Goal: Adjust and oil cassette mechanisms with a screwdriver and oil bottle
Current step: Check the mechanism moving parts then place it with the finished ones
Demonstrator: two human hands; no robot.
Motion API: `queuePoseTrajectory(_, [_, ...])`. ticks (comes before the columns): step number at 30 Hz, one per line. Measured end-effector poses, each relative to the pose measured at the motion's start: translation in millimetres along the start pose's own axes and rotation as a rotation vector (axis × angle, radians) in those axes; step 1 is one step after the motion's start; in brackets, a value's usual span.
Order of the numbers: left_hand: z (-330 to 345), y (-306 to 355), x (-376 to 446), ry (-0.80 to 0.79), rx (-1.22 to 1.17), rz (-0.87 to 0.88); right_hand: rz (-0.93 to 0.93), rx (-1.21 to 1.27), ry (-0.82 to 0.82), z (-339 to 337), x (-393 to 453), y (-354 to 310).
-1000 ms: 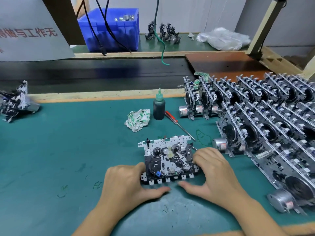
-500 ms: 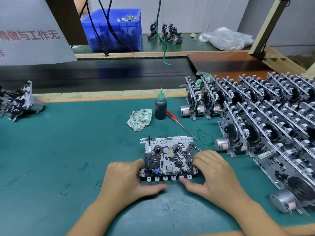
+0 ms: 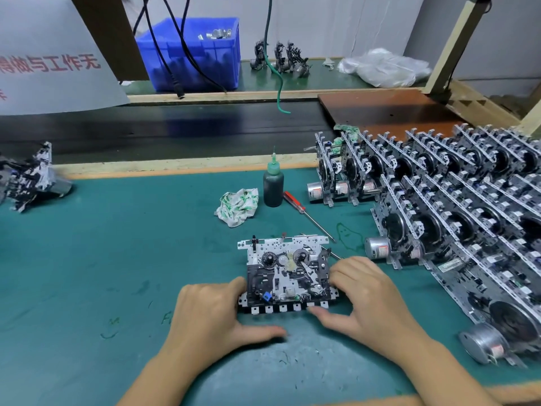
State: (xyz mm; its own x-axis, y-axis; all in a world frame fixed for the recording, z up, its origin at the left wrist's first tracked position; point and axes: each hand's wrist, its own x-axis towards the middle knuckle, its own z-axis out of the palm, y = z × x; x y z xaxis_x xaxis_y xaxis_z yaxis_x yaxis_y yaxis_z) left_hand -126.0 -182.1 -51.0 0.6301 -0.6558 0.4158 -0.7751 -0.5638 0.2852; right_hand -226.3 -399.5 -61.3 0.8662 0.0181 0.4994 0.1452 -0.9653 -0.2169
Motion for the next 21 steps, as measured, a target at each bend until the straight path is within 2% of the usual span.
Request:
queuePoseTrajectory(4, [3, 14, 2, 0.131, 0.014, -0.096, 0.02, 0.083, -0.011, -3, 0, 2])
queuePoseTrajectory(8, [3, 18, 1, 0.137, 0.031, -0.135, 0.018, 0.124, 0.0, -4, 1, 3])
queuePoseTrajectory(13, [0, 12, 4, 0.066, -0.062, -0.113, 0.06, 0.093, 0.007, -1, -2, -2])
queuePoseTrajectory(16, [-2, 8, 3, -0.056, -0.166, -0.068, 0.087, 0.099, -0.016, -3, -4, 1])
queuePoseTrajectory(18, [-1, 6, 0, -0.136, -0.179, -0.017, 0.126, 0.073, -0.004, -5, -3, 2])
queuePoseTrajectory(21, [0, 4, -1, -0.16, -0.17, 0.01, 0.162, 0.028, 0.021, -5, -3, -3])
